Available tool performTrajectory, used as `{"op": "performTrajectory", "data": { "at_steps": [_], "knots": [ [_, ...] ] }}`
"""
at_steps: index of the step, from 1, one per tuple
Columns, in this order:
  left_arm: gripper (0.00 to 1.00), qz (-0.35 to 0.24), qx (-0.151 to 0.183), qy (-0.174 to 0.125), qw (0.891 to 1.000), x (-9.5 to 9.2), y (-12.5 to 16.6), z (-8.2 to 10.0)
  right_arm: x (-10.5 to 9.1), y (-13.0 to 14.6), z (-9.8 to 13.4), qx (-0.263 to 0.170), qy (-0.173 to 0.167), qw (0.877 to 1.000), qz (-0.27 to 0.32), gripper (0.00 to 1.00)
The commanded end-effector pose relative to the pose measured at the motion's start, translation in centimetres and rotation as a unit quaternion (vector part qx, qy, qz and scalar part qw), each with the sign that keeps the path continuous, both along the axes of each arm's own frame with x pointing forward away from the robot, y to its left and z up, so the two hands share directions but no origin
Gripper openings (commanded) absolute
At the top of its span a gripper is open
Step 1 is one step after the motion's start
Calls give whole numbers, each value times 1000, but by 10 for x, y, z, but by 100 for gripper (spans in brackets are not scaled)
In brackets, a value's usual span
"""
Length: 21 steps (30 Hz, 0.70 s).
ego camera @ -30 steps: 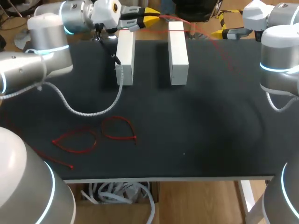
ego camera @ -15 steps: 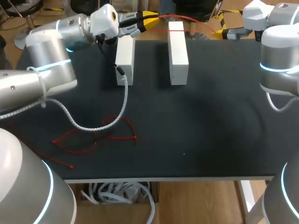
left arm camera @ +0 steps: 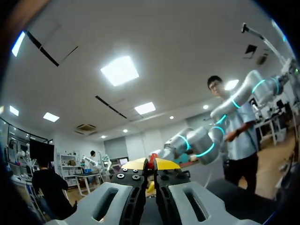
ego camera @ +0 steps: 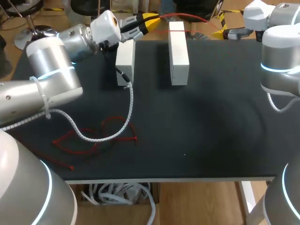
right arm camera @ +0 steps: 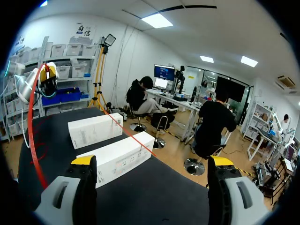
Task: Grab the tape and strap the tape.
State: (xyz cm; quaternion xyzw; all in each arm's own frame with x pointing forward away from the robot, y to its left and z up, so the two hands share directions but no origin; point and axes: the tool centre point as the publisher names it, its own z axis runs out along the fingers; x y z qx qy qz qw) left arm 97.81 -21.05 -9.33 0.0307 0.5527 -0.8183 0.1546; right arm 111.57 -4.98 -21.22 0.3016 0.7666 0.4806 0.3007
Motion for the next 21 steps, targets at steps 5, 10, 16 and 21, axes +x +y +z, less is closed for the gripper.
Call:
{"op": "performTrajectory", "data": {
  "at_steps": [5, 10, 16, 21],
  "knots": [
    [0, 17, -4, 6, 1000, -3, -1, 1, -1, 0, -2, 3, -4, 1000, 0, 100],
    [0, 17, -4, 6, 1000, -3, -1, 1, -1, 0, -2, 3, -4, 1000, 0, 100],
    [0, 17, -4, 6, 1000, -3, -1, 1, -1, 0, -2, 3, -4, 1000, 0, 100],
    [0, 17, -4, 6, 1000, -3, -1, 1, 9, 6, 9, 30, 5, 1000, -4, 100]
  ]
}}
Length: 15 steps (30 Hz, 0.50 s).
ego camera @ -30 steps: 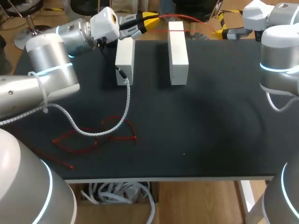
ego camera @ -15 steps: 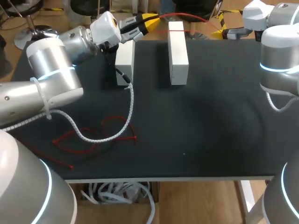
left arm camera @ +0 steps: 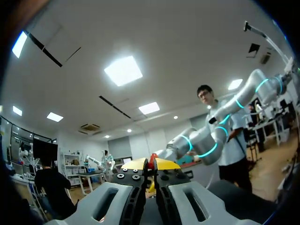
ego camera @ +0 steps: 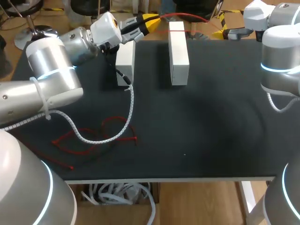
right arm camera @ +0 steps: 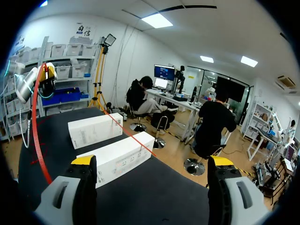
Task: Grab the tape and strap the tape.
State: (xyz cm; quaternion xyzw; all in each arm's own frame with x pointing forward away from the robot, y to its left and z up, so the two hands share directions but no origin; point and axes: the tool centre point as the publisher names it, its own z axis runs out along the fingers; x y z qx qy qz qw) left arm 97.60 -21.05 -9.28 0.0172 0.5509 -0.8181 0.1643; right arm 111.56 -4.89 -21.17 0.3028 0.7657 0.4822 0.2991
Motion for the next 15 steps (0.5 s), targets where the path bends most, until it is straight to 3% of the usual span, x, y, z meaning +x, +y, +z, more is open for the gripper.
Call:
{"op": "performTrajectory", "data": {
  "at_steps": [1, 7, 15],
  "knots": [
    [0, 2, 0, 0, 1000, 0, 0, 0, 11, 6, 11, 37, 14, 999, -5, 100],
    [0, 2, 0, 0, 1000, 0, 0, 0, 5, -1, 20, 77, 43, 995, -55, 100],
    [0, 2, 0, 0, 1000, 0, 0, 0, -31, -16, 24, 92, 7, 987, -129, 100]
  ]
}}
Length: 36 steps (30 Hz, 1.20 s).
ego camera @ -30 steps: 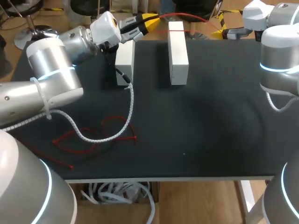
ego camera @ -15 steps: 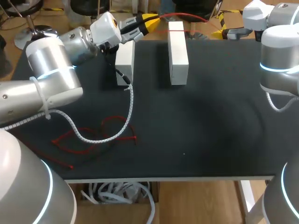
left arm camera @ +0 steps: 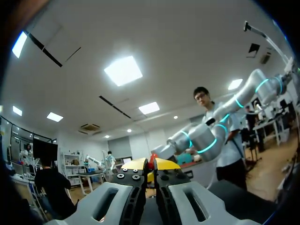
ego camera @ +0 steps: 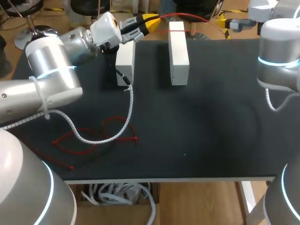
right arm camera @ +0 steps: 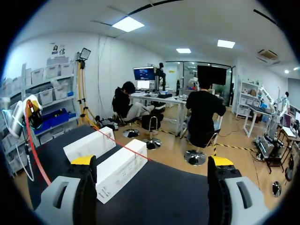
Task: Grab the tape and strap the tape.
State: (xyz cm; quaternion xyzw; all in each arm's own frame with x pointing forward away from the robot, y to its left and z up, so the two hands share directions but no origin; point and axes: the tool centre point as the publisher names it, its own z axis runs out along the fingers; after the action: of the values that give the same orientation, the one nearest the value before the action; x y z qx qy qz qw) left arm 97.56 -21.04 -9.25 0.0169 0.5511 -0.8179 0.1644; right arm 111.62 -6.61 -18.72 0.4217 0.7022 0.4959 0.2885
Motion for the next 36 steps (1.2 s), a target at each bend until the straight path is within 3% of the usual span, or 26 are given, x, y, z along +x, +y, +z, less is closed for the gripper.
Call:
{"op": "performTrajectory", "data": {
  "at_steps": [1, 17, 23, 29, 32, 36],
  "knots": [
    [0, 1, 0, 0, 1000, 0, -1, 0, -38, 1, 1, 11, -41, 999, -34, 100],
    [0, 1, 0, 0, 1000, 0, -1, 0, -158, 1, 0, 18, -8, 988, -155, 100],
    [0, 1, 0, 0, 1000, 0, -1, 0, -201, 5, 4, 50, -6, 980, -191, 100],
    [0, 1, 0, 0, 1000, 0, -1, 0, -218, 9, 4, 73, 21, 977, -197, 100],
    [0, 1, 0, 0, 1000, 0, -1, 0, -219, 8, 5, 81, 38, 974, -207, 100],
    [0, 1, 0, 0, 1000, 0, -1, 0, -217, 5, 4, 80, 36, 973, -213, 100]
  ]
}}
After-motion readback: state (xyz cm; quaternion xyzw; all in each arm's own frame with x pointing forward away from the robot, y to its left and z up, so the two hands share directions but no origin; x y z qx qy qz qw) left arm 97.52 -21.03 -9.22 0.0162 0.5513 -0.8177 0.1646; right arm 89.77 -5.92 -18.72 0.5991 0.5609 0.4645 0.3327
